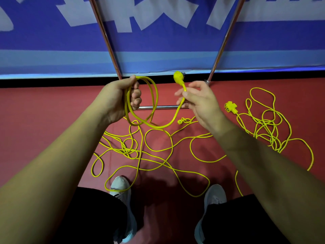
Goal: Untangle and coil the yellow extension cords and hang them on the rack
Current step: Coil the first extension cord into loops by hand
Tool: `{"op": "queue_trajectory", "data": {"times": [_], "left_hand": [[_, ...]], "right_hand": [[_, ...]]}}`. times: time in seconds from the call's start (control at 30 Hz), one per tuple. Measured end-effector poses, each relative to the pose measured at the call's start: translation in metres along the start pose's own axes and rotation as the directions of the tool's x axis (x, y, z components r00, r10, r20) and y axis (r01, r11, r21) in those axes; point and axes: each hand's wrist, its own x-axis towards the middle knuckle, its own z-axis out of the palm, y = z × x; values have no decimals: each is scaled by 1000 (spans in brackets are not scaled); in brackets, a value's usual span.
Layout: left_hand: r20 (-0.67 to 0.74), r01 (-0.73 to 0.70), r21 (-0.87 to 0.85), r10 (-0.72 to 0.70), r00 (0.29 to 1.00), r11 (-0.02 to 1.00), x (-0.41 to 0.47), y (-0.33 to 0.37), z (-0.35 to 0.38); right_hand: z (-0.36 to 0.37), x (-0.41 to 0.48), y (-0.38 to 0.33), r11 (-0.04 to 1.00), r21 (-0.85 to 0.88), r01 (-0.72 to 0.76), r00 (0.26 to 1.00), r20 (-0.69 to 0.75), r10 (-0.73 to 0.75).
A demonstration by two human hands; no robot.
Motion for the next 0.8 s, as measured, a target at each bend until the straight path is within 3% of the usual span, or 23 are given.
{"op": "queue_trajectory", "data": {"times": [0.17, 0.23, 0.33, 0.43, 0.5, 0.57, 0.73, 0.8], "left_hand": [[-31, 60, 36, -59, 998, 998, 1, -1, -4], [-25, 60, 82, -58, 998, 995, 0, -1, 0], [74, 71, 142, -82, 994, 987, -5, -5, 12], [229, 117, 212, -166, 959, 970, -11, -9, 22], [275, 72, 370, -184, 944, 926, -14, -11, 24], [299, -13, 457, -139, 944, 889, -14, -13, 23], [311, -66, 367, -56, 949, 928, -10, -12, 21], [327, -50, 291, -51, 944, 955, -11, -6, 17]], "right_hand": [[1, -2, -24, 995, 98, -30, 975, 223, 7], [2, -3, -28, 997, 57, -42, 961, 274, 25], [7, -6, -33, 988, -156, 18, 936, 351, 38], [17, -10, -36, 894, -413, 174, 895, 445, 31], [25, -9, -36, 869, -449, 210, 908, 419, -3], [28, -8, -35, 907, -385, 169, 946, 323, -39], [32, -8, -32, 861, -435, 264, 955, 244, -170], [28, -4, -29, 882, -409, 233, 970, 158, -183]]}}
